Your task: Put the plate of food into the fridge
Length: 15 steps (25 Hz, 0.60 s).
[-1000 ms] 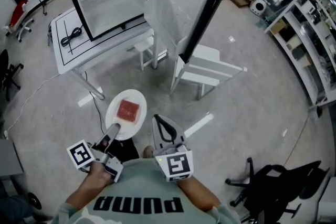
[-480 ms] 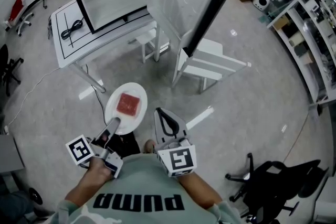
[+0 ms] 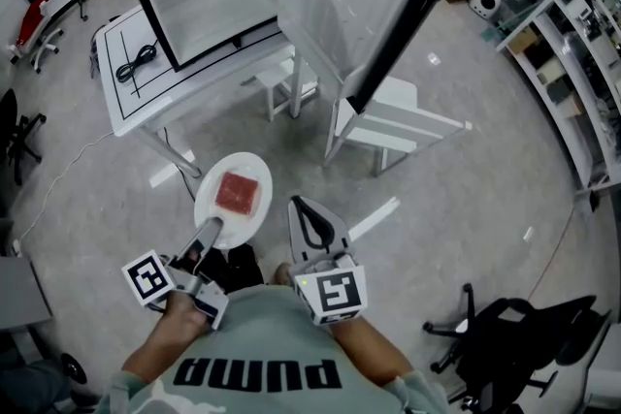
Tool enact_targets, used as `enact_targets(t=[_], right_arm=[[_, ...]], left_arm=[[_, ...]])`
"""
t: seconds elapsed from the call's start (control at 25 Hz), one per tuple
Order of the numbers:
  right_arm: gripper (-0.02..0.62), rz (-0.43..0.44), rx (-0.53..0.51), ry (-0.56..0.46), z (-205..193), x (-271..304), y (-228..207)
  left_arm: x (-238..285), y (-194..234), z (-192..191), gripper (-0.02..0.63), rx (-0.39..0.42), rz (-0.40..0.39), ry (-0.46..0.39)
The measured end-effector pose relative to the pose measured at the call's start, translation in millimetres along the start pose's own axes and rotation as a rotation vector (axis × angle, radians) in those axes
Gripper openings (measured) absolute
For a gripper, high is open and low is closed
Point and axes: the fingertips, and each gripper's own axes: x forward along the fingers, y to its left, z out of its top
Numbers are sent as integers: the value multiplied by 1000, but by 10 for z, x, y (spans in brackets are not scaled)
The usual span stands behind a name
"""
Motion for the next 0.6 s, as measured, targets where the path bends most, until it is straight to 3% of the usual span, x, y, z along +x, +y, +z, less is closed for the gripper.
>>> enact_targets(t=[0.6], right_arm=[[5,-47,-12,8,218,818,65]], left_arm=[[337,-61,849,44,-11,-22,28]])
